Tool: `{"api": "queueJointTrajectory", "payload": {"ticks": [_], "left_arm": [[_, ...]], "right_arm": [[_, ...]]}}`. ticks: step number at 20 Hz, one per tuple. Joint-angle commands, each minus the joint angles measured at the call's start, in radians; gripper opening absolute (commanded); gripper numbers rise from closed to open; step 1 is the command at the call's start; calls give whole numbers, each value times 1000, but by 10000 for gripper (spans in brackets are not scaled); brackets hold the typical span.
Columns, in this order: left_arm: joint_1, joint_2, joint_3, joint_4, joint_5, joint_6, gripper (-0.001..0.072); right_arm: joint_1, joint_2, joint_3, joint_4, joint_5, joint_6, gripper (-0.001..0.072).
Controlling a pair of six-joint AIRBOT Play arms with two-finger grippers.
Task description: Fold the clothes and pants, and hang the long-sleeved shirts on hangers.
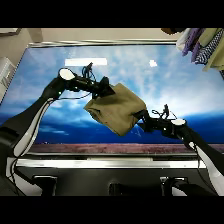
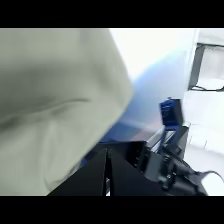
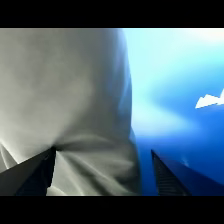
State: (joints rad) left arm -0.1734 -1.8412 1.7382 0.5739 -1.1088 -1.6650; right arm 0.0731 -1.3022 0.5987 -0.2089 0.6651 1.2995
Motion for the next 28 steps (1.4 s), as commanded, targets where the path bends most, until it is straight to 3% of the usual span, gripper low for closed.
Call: {"api": "queueJointTrajectory", "payload": {"ticks": [1,5,6,8,10,11,17,23,26,28], "left_arm": [[31,45,0,-2,-29,8,31],[40,55,0,-2,-29,8,31],[41,55,0,-2,-29,8,31],[41,55,0,-2,-29,8,31],[42,55,0,-2,-29,8,31],[42,55,0,-2,-30,8,31],[67,66,0,-2,-98,8,31],[153,117,0,0,-140,8,31],[190,142,0,25,-149,8,30],[213,161,0,53,-150,8,30]], "right_arm": [[1,-10,0,42,15,-25,699],[71,-31,1,60,-23,-24,690],[97,-35,1,75,-47,-21,648],[132,-35,2,99,-93,-19,498],[130,-34,3,114,-115,-20,126],[129,-32,6,119,-124,-21,27],[114,-9,122,119,-284,34,26],[-243,43,152,88,-222,77,26],[-487,113,152,-32,-158,183,26],[-662,173,152,-226,-84,332,26]]}}
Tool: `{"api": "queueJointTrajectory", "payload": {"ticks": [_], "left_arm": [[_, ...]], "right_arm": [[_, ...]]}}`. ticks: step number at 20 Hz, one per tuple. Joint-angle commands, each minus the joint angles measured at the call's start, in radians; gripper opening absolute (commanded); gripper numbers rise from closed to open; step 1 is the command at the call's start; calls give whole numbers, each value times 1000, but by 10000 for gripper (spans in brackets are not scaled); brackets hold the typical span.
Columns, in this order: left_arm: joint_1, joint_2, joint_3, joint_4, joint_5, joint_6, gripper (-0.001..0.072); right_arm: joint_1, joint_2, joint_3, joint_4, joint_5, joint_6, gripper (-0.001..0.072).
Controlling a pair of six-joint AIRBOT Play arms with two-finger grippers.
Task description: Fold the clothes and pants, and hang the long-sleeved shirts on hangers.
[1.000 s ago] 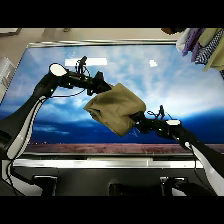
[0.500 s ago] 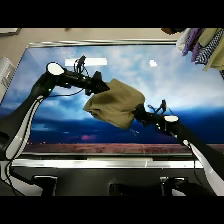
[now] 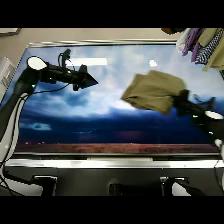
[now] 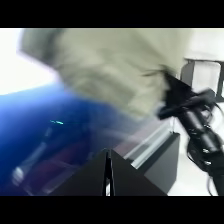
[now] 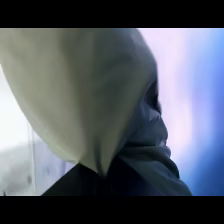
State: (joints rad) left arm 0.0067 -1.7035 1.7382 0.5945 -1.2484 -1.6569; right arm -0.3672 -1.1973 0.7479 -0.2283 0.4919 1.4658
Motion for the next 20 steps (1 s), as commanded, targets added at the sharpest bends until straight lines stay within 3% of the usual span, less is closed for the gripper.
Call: {"api": "queueJointTrajectory", "payload": {"ticks": [1,3,5,10,13,19,20], "left_arm": [[41,32,0,47,-12,0,31],[55,45,0,73,-23,0,30],[61,51,0,87,-37,0,30],[60,53,0,92,-47,0,31],[60,53,0,92,-47,0,30],[60,53,0,92,-50,12,31],[60,53,0,95,-49,12,30]], "right_arm": [[-296,99,3,-331,136,269,24],[-436,159,0,-619,255,459,23],[-546,220,-10,-874,393,565,24],[-698,351,-58,-1243,692,588,25],[-702,377,-58,-1326,748,592,26],[-702,364,-58,-1448,729,584,30],[-702,348,-58,-1456,715,584,94]]}}
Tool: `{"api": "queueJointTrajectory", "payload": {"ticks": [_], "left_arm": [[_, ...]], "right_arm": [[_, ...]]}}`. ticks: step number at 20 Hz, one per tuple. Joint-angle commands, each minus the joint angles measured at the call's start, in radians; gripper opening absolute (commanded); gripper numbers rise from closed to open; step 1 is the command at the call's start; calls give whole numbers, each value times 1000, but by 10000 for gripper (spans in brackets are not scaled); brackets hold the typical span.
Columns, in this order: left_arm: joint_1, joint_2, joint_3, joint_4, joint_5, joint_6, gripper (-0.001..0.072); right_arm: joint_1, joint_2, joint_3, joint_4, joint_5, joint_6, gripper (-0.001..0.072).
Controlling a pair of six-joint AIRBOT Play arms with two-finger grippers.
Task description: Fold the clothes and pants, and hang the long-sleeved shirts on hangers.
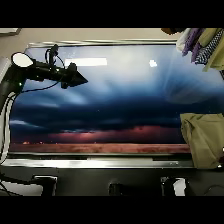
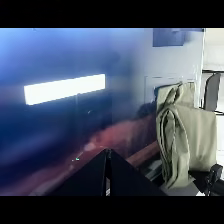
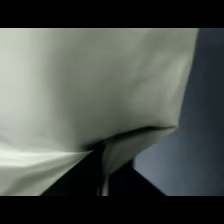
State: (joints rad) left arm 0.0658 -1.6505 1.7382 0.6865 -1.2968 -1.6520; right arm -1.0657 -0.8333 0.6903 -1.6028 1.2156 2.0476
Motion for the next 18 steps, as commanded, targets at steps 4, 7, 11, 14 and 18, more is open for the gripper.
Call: {"api": "queueJointTrajectory", "payload": {"ticks": [4,7,11,14,18], "left_arm": [[1,1,0,87,-19,7,30],[1,6,0,206,-35,6,30],[-21,51,0,422,-42,6,30],[-72,112,-2,592,-42,2,29],[-100,247,-151,646,-13,2,30]], "right_arm": [[-3,-87,29,-82,-10,2,503],[-3,-88,150,-108,-13,3,501],[11,-88,396,-13,-82,-18,500],[146,-88,492,85,-61,-88,500],[542,-95,496,124,-13,-100,477]]}}
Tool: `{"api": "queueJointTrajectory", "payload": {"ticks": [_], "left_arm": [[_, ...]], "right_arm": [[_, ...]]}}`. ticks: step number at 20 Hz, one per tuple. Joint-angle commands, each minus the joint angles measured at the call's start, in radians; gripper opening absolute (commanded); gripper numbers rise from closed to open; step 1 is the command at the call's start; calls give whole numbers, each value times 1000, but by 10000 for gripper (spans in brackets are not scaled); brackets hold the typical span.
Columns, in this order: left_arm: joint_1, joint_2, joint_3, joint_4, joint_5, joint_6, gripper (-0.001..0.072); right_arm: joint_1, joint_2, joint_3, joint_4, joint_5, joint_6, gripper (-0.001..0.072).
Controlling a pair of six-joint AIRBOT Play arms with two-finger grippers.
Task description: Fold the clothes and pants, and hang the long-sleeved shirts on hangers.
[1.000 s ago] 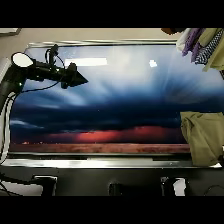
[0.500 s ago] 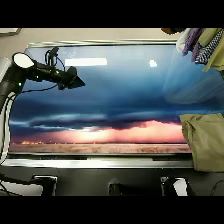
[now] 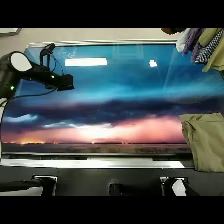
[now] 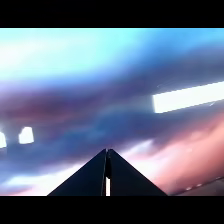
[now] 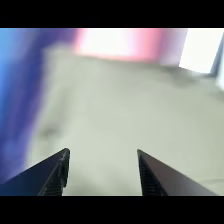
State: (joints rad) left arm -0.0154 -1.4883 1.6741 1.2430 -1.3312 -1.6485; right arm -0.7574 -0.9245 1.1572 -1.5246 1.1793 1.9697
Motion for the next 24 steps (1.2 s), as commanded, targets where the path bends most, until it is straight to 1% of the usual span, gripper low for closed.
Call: {"api": "queueJointTrajectory", "payload": {"ticks": [1,2,3,5,6,7,8,12,16,18,21,24], "left_arm": [[-15,132,-151,91,33,0,30],[-11,186,-219,93,41,0,30],[-10,233,-272,94,41,9,30],[-5,314,-341,101,41,50,31],[-5,336,-349,113,40,58,31],[-5,351,-349,119,41,56,31],[-5,363,-349,120,43,56,31],[-5,372,-350,119,40,56,32],[-5,370,-351,119,38,53,32],[-5,368,-351,119,38,53,32],[-5,367,-351,119,38,53,33],[-5,367,-351,119,38,53,33]], "right_arm": [[352,-5,29,47,23,-20,475],[457,-8,29,46,23,-21,417],[566,-14,28,46,26,-21,332],[761,-40,27,36,38,-21,285],[846,-57,27,28,47,-20,176],[914,-73,27,24,48,-18,102],[976,-90,27,20,43,-13,69],[1093,-141,27,21,34,-35,72],[1091,-146,27,21,55,-57,72],[1091,-146,28,20,88,-109,73],[1091,-146,28,20,169,-115,74],[1091,-146,28,20,180,-115,74]]}}
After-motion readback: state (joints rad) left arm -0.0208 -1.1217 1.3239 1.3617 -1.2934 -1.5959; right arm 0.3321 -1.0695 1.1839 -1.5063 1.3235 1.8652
